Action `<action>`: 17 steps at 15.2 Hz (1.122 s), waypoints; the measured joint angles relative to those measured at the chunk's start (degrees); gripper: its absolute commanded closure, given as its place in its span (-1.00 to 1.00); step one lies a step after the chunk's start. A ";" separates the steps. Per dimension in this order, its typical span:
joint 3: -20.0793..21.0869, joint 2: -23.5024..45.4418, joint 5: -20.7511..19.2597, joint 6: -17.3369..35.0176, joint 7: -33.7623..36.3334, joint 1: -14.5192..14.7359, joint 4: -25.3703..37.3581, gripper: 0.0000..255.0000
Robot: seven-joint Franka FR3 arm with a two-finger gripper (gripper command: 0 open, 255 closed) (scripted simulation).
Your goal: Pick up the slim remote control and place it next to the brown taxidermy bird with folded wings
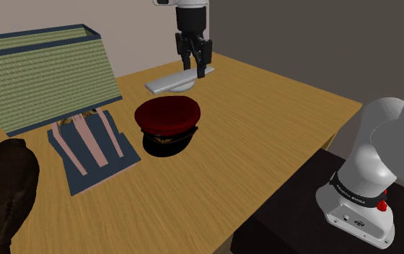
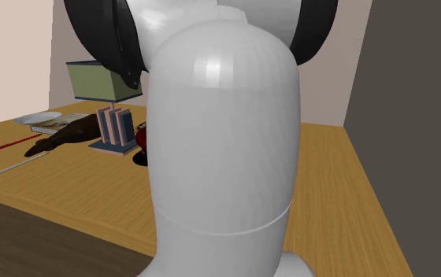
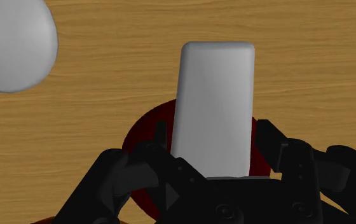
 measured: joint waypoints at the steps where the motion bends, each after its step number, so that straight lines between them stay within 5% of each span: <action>1: 0.68 -0.11 0.02 0.01 1.29 0.60 -0.07 1.00; 17: 12.14 3.73 -0.16 0.04 23.15 10.97 4.23 1.00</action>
